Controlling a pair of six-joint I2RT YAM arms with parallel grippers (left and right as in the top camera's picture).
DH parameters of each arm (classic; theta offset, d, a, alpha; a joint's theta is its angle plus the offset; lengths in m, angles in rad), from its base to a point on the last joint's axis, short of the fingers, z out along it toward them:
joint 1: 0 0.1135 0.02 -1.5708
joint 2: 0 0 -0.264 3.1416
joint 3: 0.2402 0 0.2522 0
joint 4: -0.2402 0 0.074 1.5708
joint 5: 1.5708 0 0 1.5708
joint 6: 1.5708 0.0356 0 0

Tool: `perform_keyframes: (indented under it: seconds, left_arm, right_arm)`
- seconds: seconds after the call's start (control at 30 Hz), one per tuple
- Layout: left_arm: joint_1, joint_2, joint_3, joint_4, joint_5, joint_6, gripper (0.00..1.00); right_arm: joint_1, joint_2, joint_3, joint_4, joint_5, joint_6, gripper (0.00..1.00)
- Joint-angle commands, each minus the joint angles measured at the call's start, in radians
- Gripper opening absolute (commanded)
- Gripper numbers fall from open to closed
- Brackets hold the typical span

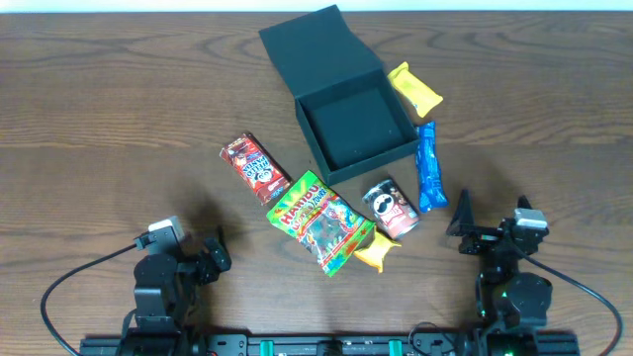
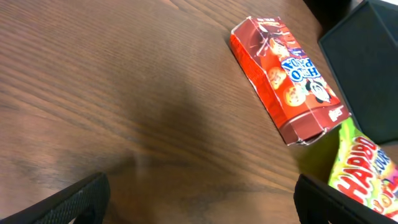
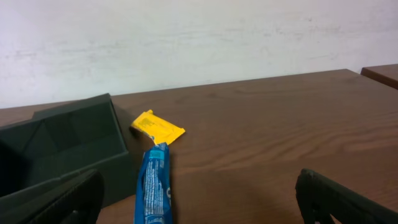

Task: Pack container
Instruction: 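Reach the left gripper forward to the red Hello Panda box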

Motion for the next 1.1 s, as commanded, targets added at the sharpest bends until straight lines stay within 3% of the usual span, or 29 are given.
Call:
perform_keyframes:
  seconds: [0.0,0.17,0.3,0.47,0.63,0.87,1.07]
  left_arm:
    - [-0.004,0.005,0.003,-0.008,0.113,0.02,0.95]
    - [-0.004,0.114,0.056,-0.042,0.162,0.05,0.95]
    - [-0.005,0.298,0.135,-0.04,0.162,0.05,0.95]
    - [-0.007,0.553,0.299,-0.044,0.162,0.048,0.95]
    - [-0.103,0.799,0.525,-0.098,0.156,0.038,0.95]
    - [-0.314,1.084,0.838,-0.252,-0.15,-0.154,0.95]
    - [-0.379,1.295,1.027,-0.273,-0.17,-0.221,0.95]
  right_arm:
    - [-0.005,-0.006,-0.002,-0.004,0.003,0.011,0.99]
    - [-0.005,-0.006,-0.002,-0.004,0.003,0.011,0.99]
    - [-0.005,-0.006,-0.002,-0.004,0.003,0.011,0.99]
    - [-0.005,-0.006,-0.002,-0.004,0.003,0.011,0.99]
    - [-0.005,-0.006,-0.002,-0.004,0.003,0.011,0.99]
    - [-0.005,-0.006,-0.002,-0.004,0.003,0.011,0.99]
    - [-0.005,-0.006,-0.002,-0.004,0.003,0.011,0.99]
